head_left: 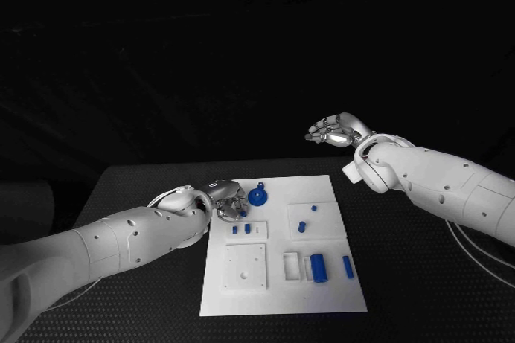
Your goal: Assemble the parts on the task board
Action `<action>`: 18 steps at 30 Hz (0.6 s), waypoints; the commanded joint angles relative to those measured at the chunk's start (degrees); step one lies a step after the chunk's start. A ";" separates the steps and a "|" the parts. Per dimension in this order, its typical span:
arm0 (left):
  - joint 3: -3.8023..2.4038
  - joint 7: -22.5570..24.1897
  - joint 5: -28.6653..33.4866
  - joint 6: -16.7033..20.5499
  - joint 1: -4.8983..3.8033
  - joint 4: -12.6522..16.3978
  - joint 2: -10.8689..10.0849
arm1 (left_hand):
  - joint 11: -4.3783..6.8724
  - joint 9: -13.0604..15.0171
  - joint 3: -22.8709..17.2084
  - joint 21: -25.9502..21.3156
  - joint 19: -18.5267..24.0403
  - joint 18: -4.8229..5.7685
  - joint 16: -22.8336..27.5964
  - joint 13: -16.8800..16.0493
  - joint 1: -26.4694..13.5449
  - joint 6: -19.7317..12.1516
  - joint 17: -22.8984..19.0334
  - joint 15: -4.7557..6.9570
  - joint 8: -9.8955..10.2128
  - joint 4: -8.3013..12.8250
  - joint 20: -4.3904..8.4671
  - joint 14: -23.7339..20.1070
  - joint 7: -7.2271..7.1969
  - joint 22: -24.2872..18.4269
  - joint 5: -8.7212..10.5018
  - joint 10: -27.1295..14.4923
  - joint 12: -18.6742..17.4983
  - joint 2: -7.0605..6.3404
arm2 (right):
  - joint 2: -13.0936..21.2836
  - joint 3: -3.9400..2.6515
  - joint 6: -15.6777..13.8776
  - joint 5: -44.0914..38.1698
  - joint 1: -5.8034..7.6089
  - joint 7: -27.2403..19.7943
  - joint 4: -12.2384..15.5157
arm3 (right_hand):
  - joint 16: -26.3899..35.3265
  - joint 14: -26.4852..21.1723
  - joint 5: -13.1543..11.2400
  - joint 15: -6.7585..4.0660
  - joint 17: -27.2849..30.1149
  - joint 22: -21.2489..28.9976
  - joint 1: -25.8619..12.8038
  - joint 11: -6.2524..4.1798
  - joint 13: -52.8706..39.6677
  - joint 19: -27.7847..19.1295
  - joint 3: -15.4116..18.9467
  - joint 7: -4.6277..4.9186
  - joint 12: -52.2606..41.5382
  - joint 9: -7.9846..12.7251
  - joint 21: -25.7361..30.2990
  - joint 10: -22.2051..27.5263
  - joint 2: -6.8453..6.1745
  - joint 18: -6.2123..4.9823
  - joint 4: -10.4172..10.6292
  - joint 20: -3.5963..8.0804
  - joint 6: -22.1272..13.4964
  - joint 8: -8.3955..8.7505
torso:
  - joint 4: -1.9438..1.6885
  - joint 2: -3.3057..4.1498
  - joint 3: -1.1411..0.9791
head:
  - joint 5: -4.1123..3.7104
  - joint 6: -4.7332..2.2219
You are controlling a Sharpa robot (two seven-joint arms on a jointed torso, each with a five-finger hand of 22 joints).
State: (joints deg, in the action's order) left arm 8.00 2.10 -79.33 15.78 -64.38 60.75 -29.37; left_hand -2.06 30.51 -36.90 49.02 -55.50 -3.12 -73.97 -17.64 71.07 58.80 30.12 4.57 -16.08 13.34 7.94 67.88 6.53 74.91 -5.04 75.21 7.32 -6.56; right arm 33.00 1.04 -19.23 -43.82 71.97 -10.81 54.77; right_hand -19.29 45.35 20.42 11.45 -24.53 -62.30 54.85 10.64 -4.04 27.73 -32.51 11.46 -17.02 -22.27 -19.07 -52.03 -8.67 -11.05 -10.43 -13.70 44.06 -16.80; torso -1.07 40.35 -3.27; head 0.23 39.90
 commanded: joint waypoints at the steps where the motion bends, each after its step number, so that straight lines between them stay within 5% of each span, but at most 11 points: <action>1: 0.17 1.12 0.65 -1.06 0.29 0.38 0.17 | -0.12 -0.60 0.03 -0.22 0.32 -0.63 0.17 0.08 -0.26 -2.26 -0.02 -0.32 1.26 0.60 1.87 -0.29 0.71 1.00 0.40 -0.37 -0.49 -0.56 | 0.04 -0.02 0.53 -0.20 -0.01 -0.42 0.11 | -0.31 -0.27 0.20 -0.04 0.08 -0.07 -0.17 0.09 0.09 -0.16 0.29 1.08 0.21 0.07 0.34 -0.28 0.51 -0.62 0.08 -0.43 0.02 -0.30 | -0.01 0.00 0.01 | 0.01 -0.05; 8: 0.17 1.22 1.19 -0.31 0.29 0.26 0.00 | -0.38 -1.84 0.13 -0.25 0.38 -0.67 0.26 0.11 0.00 -7.03 0.05 -0.57 3.60 0.90 1.65 -0.48 0.85 1.03 0.41 -0.82 -0.80 -1.70 | 0.03 -0.02 0.53 -0.20 -0.01 -0.42 0.08 | -0.32 -0.27 0.21 -0.04 0.09 -0.08 -0.17 0.09 0.09 -0.16 0.29 1.08 0.21 0.08 0.35 -0.28 0.50 -0.62 0.07 -0.43 0.01 -0.30 | -0.02 0.01 0.05 | 0.03 -0.03; 18: 0.16 1.12 1.03 0.81 0.29 0.21 -0.19 | -0.39 -2.09 0.16 -0.25 0.30 -0.74 0.25 0.09 0.08 -8.04 0.08 -0.58 3.98 0.84 1.64 -0.44 0.70 1.03 0.42 -0.84 -0.83 -2.10 | -0.04 -0.02 0.59 -0.20 -0.01 -0.42 0.02 | -0.32 -0.28 0.21 -0.04 0.10 -0.09 -0.17 0.09 0.09 -0.16 0.29 1.09 0.22 0.09 0.36 -0.27 0.50 -0.63 0.07 -0.44 0.01 -0.30 | -0.02 0.01 0.06 | 0.05 -0.16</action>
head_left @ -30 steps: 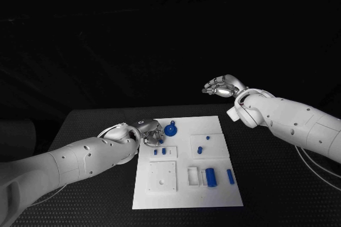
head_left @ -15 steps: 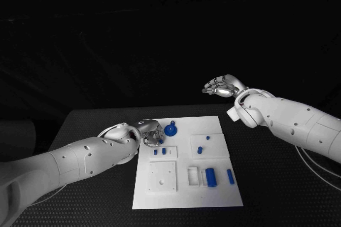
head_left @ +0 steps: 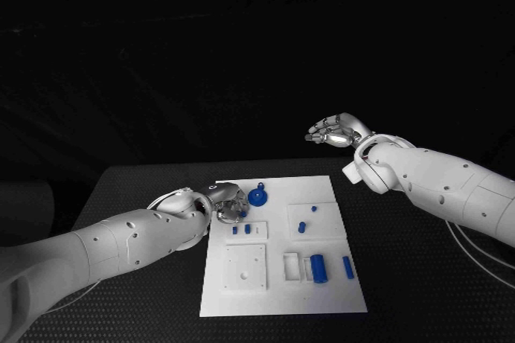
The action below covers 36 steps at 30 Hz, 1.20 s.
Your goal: Assemble the parts on the task board
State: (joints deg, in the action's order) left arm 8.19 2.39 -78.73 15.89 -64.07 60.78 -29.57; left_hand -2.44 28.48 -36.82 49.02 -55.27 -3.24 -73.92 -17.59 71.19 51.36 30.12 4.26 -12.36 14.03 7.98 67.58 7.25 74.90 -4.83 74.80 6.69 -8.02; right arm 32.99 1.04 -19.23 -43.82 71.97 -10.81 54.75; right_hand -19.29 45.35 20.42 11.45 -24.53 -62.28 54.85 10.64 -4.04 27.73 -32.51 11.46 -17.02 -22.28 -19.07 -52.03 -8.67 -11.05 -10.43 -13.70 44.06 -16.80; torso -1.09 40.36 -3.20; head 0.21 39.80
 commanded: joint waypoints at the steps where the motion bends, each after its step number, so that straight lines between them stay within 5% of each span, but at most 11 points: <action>1: -0.04 0.79 0.43 0.72 -0.02 0.16 -0.04 | -0.01 -0.08 0.06 -0.25 0.06 -0.63 0.20 0.04 0.00 -0.69 0.08 -0.28 0.28 0.14 1.60 -0.12 -0.01 1.03 0.19 -0.44 -0.21 -0.67 | -0.03 -0.01 0.59 -0.20 -0.01 -0.42 0.03 | -0.32 -0.28 0.20 -0.03 0.11 -0.10 -0.17 0.09 0.10 -0.16 0.29 1.08 0.22 0.10 0.37 -0.27 0.50 -0.63 0.07 -0.44 0.01 -0.30 | 0.01 0.00 -0.02 | 0.07 -0.06; 25: -0.44 1.63 3.17 3.62 -0.21 -1.57 -3.24 | -0.43 -0.05 -0.18 -0.33 0.21 -0.75 0.42 0.19 0.70 -0.47 0.09 -0.67 -0.35 0.34 1.31 -0.50 0.67 1.06 -0.27 -1.40 -0.75 -1.88 | 0.40 -0.01 0.56 -0.20 -0.01 -0.38 0.01 | -0.34 -0.30 0.20 -0.02 0.14 -0.14 -0.16 0.10 0.10 -0.17 0.29 1.09 0.23 0.14 0.41 -0.26 0.49 -0.65 0.05 -0.46 -0.01 -0.30 | 0.04 -0.01 -0.05 | -0.18 -0.51; 31: -1.49 5.46 9.90 5.58 -1.70 0.76 -4.16 | -0.78 0.38 0.02 -0.87 1.33 -0.67 2.51 0.17 -1.00 1.22 -0.80 -1.07 -1.61 -1.08 0.78 -2.51 1.57 0.97 -0.41 -1.58 -0.83 -2.41 | 0.50 -0.01 0.66 -0.22 -0.01 -0.25 -0.11 | -0.36 -0.29 0.21 -0.03 0.15 -0.16 -0.12 0.09 0.10 -0.16 0.27 1.08 0.22 0.15 0.41 -0.27 0.52 -0.67 0.04 -0.46 0.00 -0.31 | 0.11 -0.01 -0.14 | -0.83 -1.08; 36: -2.06 7.10 12.95 6.13 -3.48 5.57 -5.41 | -1.28 0.75 1.16 -5.33 6.21 0.75 9.23 0.04 -3.36 1.10 -3.76 -1.90 -2.21 -1.88 -0.37 -6.74 1.54 -0.51 0.63 -1.74 -0.82 -3.16 | 0.87 0.00 2.36 -1.31 -0.02 0.61 -0.08 | -0.42 -0.24 0.11 -0.04 0.17 -0.23 0.34 0.08 0.08 -0.12 0.11 1.07 0.20 0.18 0.42 -0.33 0.56 -0.74 -0.32 -0.43 0.03 -0.35 | 0.14 -0.03 -0.10 | -1.44 -1.48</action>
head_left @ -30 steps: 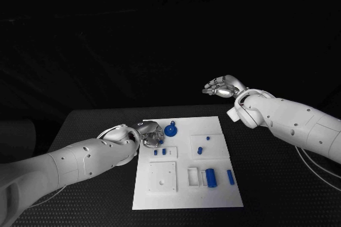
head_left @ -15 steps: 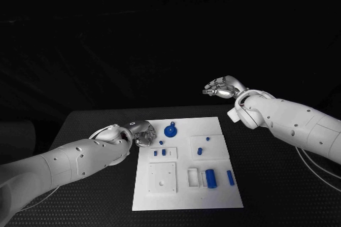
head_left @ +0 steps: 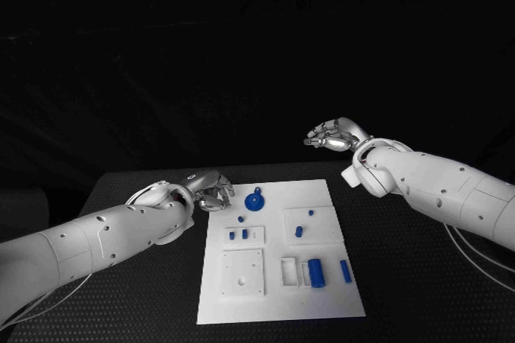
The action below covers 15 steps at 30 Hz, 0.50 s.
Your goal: Assemble the parts on the task board
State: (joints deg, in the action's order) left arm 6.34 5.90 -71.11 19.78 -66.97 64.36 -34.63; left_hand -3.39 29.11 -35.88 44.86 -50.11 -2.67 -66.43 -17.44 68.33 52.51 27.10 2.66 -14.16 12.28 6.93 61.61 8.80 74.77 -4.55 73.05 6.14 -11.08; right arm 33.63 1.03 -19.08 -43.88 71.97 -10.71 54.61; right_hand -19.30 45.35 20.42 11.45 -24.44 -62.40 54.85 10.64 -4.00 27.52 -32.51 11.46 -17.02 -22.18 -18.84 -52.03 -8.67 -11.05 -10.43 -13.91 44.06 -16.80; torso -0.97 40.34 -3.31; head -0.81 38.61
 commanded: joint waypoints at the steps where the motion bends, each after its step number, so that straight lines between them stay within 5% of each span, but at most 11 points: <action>1: -0.38 3.57 6.05 2.26 -0.89 3.06 -0.67 | -0.45 0.18 0.45 -1.92 1.62 0.47 2.94 -0.15 -0.71 -0.16 -1.23 -0.43 -0.49 -0.17 0.53 -1.20 0.01 -0.65 0.44 -0.02 -0.26 -0.23 | 0.38 0.00 2.62 -1.73 -0.02 0.82 0.23 | -0.48 -0.18 -0.04 -0.05 0.08 -0.17 0.78 0.11 0.04 0.15 -0.02 1.05 0.18 0.10 0.18 -0.36 0.55 -0.78 -0.69 -0.22 0.04 -0.37 | 0.00 -0.01 0.00 | -0.56 -0.38; 5: -0.73 3.44 11.93 2.14 -1.92 7.10 -2.25 | -0.67 0.31 0.83 -3.31 2.28 0.95 5.13 -0.20 -0.94 -0.42 -2.03 -0.67 -0.65 -0.29 0.39 -1.58 0.06 -1.18 0.45 -0.17 -0.29 -0.29 | 1.63 0.01 4.68 -7.60 -0.09 2.26 2.39 | -0.96 0.37 -1.71 -0.22 0.03 -0.39 3.06 0.02 -0.01 0.76 -0.62 0.95 -0.03 0.15 0.09 -0.79 0.62 -1.08 -2.54 -0.32 0.37 -0.64 | -0.01 -0.04 -0.06 | -0.95 -0.74; 10: -0.90 5.21 33.53 0.04 -2.87 10.79 -4.86 | -1.24 0.43 0.81 -4.92 2.87 1.39 7.78 0.01 -1.04 -0.79 -2.89 -1.27 -0.78 -0.50 0.07 -2.09 0.17 -1.76 -0.05 -1.30 -0.87 0.26 | 4.44 0.20 10.40 -18.92 -0.39 4.99 7.62 | -2.64 3.08 -3.71 -1.40 -0.59 -0.76 5.56 -1.06 -0.30 3.70 -1.84 0.18 -1.40 -0.16 -0.97 -3.48 0.88 -2.20 -4.08 -0.40 2.28 -1.72 | -0.02 -0.04 -0.07 | -1.41 -1.14; 15: -0.92 9.20 48.14 -2.91 -3.03 11.72 -6.66 | -2.16 0.55 0.92 -6.87 3.94 1.62 11.28 0.39 -1.77 -1.09 -4.02 -2.28 -0.94 -0.90 -0.82 -3.11 0.33 -2.45 -0.21 -3.04 -1.68 1.37 | 6.93 0.75 11.69 -27.72 -1.10 6.67 12.72 | -5.78 8.56 -6.86 -4.04 -2.32 -1.28 7.46 -2.40 -0.43 9.57 -4.23 -0.74 -2.51 -0.50 -3.48 -6.82 0.53 -3.95 -4.21 -0.23 4.57 -2.75 | -0.11 -0.09 0.04 | -1.87 -1.42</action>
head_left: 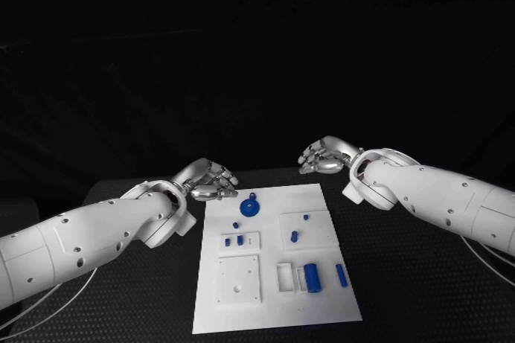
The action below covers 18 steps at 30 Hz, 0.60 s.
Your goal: Assemble the parts on the task board
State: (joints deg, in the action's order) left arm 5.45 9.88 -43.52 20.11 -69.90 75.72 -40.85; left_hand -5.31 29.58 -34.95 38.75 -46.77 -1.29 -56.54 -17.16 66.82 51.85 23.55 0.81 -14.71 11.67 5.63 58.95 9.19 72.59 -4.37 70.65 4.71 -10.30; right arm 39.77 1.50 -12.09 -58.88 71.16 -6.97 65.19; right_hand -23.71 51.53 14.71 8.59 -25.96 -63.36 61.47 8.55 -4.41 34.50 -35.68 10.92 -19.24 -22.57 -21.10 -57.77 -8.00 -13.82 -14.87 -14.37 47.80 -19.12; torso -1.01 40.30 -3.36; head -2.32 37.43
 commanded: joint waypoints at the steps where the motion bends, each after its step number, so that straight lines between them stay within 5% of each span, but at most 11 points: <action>1: -0.03 6.08 23.42 -4.11 -0.10 0.26 -0.74 | -0.43 0.13 0.03 -1.50 1.18 0.34 2.69 0.16 -0.46 -0.47 -0.91 -0.76 -0.48 -0.30 0.16 -0.98 -0.05 -0.53 -0.42 -0.85 -0.30 0.79 | 1.58 0.50 4.64 -15.41 -0.46 3.31 3.57 | -1.93 3.42 -1.65 -1.75 -1.30 -0.32 1.06 -0.52 0.06 3.90 -1.72 -0.32 -0.06 -0.11 -1.73 -1.55 -0.38 -1.18 0.31 0.62 1.13 -0.50 | -0.08 -0.11 0.12 | -0.47 -0.27; 7: -0.02 7.87 32.32 -7.69 -0.09 -1.33 -1.40 | -1.01 0.42 0.99 -5.37 4.00 0.36 10.67 0.56 -2.23 -0.95 -3.20 -3.19 -0.78 0.08 -2.18 -2.84 0.10 -1.75 -0.28 -1.83 -0.47 2.43 | 3.54 1.94 5.56 -28.30 -1.18 5.54 8.06 | -5.91 10.67 -5.09 -5.52 -5.06 -0.64 2.02 -1.66 -0.27 12.51 -5.00 -1.32 1.53 -0.42 -5.70 -5.26 -1.48 -1.18 0.86 3.78 3.24 -1.28 | -0.07 -0.34 0.41 | -0.72 -0.48; 12: 0.00 9.08 35.34 -9.76 -0.05 -2.02 -1.53 | -1.02 0.53 3.88 -6.83 4.42 0.01 15.30 0.99 -4.71 -1.44 -3.71 -4.01 -0.87 0.95 -3.05 -2.34 0.22 -1.93 0.05 -1.79 -0.43 3.74 | 4.16 3.02 5.71 -37.35 -2.34 8.12 10.74 | -8.33 15.84 -7.34 -7.96 -8.33 -0.81 2.09 -2.35 -0.57 18.40 -6.97 -1.92 3.11 -0.64 -8.15 -7.85 -3.02 -1.18 1.67 6.09 4.59 -1.68 | 0.05 -0.69 0.77 | 0.22 -0.27; 18: 0.01 9.33 36.87 -9.96 0.02 -2.62 -1.35 | -1.06 0.49 4.90 -7.40 4.73 -0.19 17.33 1.28 -5.51 -1.75 -3.59 -4.42 -0.81 1.50 -3.45 -2.21 0.34 -1.78 0.10 -1.86 -0.49 4.25 | 3.96 3.99 5.44 -44.04 -3.07 11.29 11.96 | -8.14 17.24 -9.48 -8.29 -9.92 -0.52 1.78 -2.37 -0.44 20.23 -8.29 -2.00 4.97 -0.50 -8.10 -8.45 -5.30 -1.18 2.63 6.81 4.63 -1.40 | 0.15 -1.02 1.31 | 0.63 -0.08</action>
State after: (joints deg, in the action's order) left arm 5.49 17.13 -10.44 12.50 -69.87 73.14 -42.37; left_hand -6.44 30.05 -30.40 31.72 -41.99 -1.26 -39.51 -15.97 61.88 50.55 19.88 -3.19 -15.48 13.14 2.44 56.81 9.49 70.73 -4.60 68.97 4.38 -6.11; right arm 43.76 5.43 -7.70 -94.45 68.21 0.76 76.91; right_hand -31.95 68.38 5.54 0.31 -35.73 -63.99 63.24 6.04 -4.91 54.38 -43.58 8.91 -14.56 -23.14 -29.11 -65.84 -12.74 -14.54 -12.17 -7.54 52.00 -20.59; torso -0.94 39.50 -2.42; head -1.91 37.28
